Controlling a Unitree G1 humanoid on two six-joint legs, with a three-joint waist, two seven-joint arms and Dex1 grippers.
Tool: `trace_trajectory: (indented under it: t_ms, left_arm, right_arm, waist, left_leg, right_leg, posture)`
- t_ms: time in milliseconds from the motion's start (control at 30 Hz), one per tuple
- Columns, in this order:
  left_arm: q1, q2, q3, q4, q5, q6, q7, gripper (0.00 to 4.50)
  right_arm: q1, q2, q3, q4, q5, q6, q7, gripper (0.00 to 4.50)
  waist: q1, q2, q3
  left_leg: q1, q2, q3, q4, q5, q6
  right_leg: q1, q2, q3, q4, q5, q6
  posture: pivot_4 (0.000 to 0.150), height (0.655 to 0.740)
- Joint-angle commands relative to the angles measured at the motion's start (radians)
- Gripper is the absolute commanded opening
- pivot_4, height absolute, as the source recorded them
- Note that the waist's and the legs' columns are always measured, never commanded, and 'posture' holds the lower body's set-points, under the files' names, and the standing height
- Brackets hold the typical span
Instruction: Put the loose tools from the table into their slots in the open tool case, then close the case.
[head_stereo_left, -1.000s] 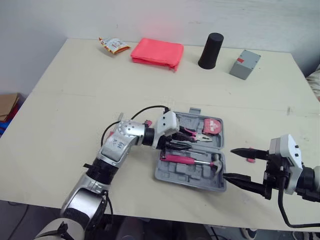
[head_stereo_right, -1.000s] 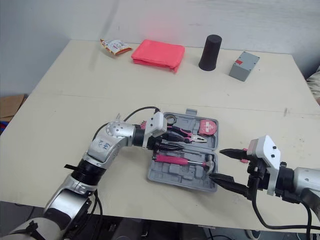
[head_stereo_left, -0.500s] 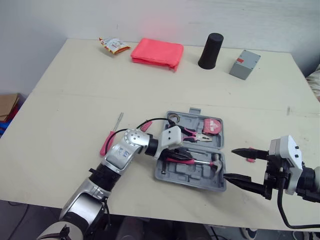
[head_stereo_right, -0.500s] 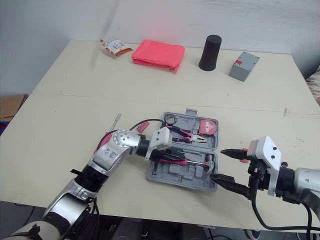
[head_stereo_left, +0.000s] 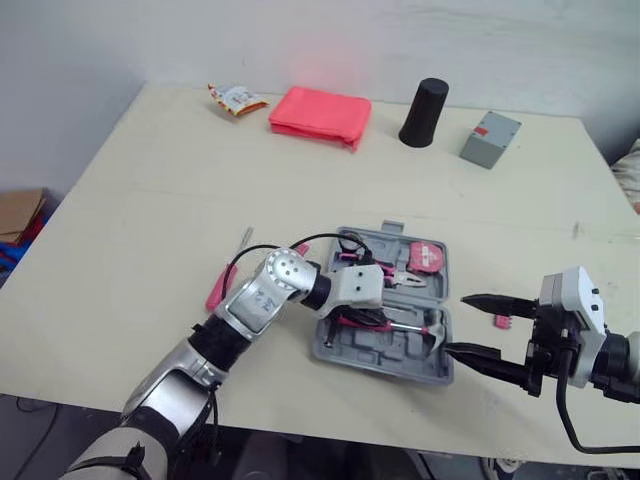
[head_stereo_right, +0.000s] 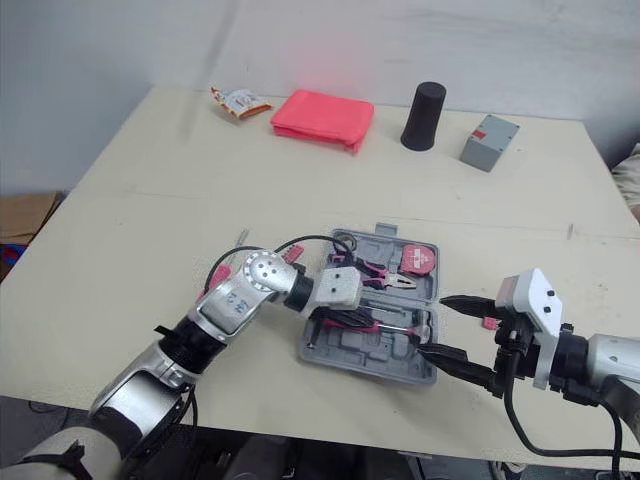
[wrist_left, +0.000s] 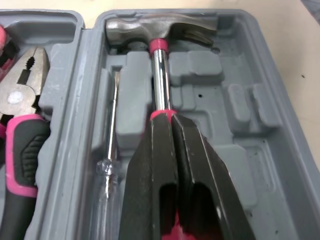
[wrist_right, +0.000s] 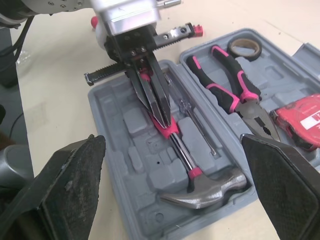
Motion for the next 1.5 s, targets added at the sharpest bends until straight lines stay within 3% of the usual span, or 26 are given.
trace_trajectory:
  t_ms: [33,133,467,600,700,800,933,1033,1167,1333,1367,1500]
  left_arm:
    - [0.033,0.028,-0.086,0.107,0.103,0.098,0.018,0.04]
    - [0.046,0.045,-0.103,0.076,0.102,0.112,-0.001,0.04]
    - [0.055,0.058,-0.138,0.073,0.137,0.133,0.02,0.04]
    - [0.036,0.018,0.002,0.023,0.015,0.134,0.012,0.04]
    - [0.037,0.014,0.186,-0.113,-0.161,0.169,-0.03,0.04]
    - [0.048,0.043,0.352,-0.243,-0.298,0.254,-0.018,0.04]
    - [0.12,0.115,0.54,-0.364,-0.378,0.333,0.08,0.04]
    - [0.193,0.144,0.676,-0.388,-0.401,0.396,0.202,0.04]
    - [0.42,0.245,0.902,-0.437,-0.438,0.406,0.256,1.74]
    - [0.736,0.365,1.167,-0.442,-0.432,0.308,0.259,4.21]
    - [0.79,0.384,1.252,-0.418,-0.444,0.305,0.258,4.43]
    - [0.901,0.432,1.422,-0.36,-0.471,0.289,0.27,4.43]
  right_arm:
    - [0.02,0.01,-0.011,-0.025,-0.003,-0.015,-0.003,4.5]
    - [0.032,0.01,-0.003,-0.026,-0.025,-0.029,-0.005,4.5]
    - [-0.001,0.016,0.012,-0.012,-0.025,-0.024,-0.017,4.5]
    - [-0.018,0.018,0.017,-0.008,-0.031,-0.023,-0.029,4.5]
    - [-0.011,0.019,0.007,-0.009,-0.038,-0.026,-0.03,4.5]
    - [0.0,0.023,-0.016,0.004,-0.043,-0.028,-0.033,4.5]
    - [0.019,0.037,-0.06,0.065,-0.071,-0.047,-0.034,4.5]
    - [0.04,0.049,-0.074,0.128,-0.13,-0.091,-0.034,4.5]
    - [0.097,0.032,-0.142,0.237,-0.197,-0.148,0.013,4.5]
    - [0.095,0.034,-0.245,0.435,-0.213,-0.204,0.057,4.5]
    - [0.117,0.025,-0.261,0.494,-0.245,-0.235,0.08,4.5]
    - [0.136,-0.016,-0.313,0.656,-0.301,-0.305,0.127,4.5]
  waist:
    - [-0.003,0.0,0.0]
    - [-0.006,0.001,-0.004]
    - [-0.027,0.002,-0.019]
    - [-0.026,0.003,-0.02]
    - [-0.028,0.006,-0.014]
    - [-0.024,0.011,-0.007]
    - [-0.02,0.013,-0.006]
    - [-0.016,0.013,-0.006]
    - [-0.019,0.013,-0.005]
    - [-0.029,0.011,-0.002]
    - [-0.029,0.011,-0.001]
    - [-0.023,0.011,-0.001]
  left_leg:
    - [0.002,0.0,0.0,0.0,0.0,0.0]
    - [0.009,0.0,0.0,-0.002,-0.001,0.001]
    - [0.01,0.001,0.0,-0.003,-0.002,0.0]
    - [0.01,0.001,0.0,-0.004,-0.005,0.004]
    - [0.007,0.001,-0.001,-0.004,-0.005,0.004]
    - [-0.01,0.001,-0.001,-0.001,-0.001,-0.001]
    - [-0.025,0.0,-0.001,0.0,0.0,-0.001]
    - [-0.025,0.0,0.0,0.0,0.0,0.0]
    - [-0.024,0.0,0.0,0.0,0.0,0.001]
    - [-0.022,0.0,0.0,0.0,0.001,0.001]
    - [-0.021,0.0,0.0,-0.001,0.0,0.001]
    - [-0.021,-0.001,-0.001,-0.004,0.0,0.002]
  right_leg:
    - [0.003,0.0,0.0,-0.001,0.0,0.001]
    - [0.013,-0.001,0.0,-0.01,0.002,0.003]
    - [0.014,0.0,0.0,-0.011,0.002,0.003]
    - [0.014,-0.001,0.0,-0.013,0.002,0.003]
    - [0.011,-0.001,0.0,-0.013,0.002,0.003]
    - [-0.006,0.0,0.0,-0.008,0.002,0.003]
    - [-0.021,0.002,-0.001,0.001,0.002,0.004]
    - [-0.021,0.001,0.0,0.0,0.002,0.004]
    - [-0.021,0.0,0.001,0.001,0.003,0.005]
    - [-0.021,-0.001,0.001,-0.001,0.003,0.005]
    - [-0.021,-0.002,0.001,-0.003,0.003,0.005]
    - [-0.02,-0.003,0.0,-0.008,0.002,0.004]
  posture:
    - [0.15,0.7361]
    - [0.15,0.7361]
    - [0.15,0.7361]
    - [0.15,0.7361]
    - [0.15,0.7361]
    - [0.15,0.7361]
    - [0.15,0.7361]
    - [0.15,0.7361]
    - [0.15,0.7361]
    - [0.15,0.7361]
    - [0.15,0.7361]
    - [0.15,0.7361]
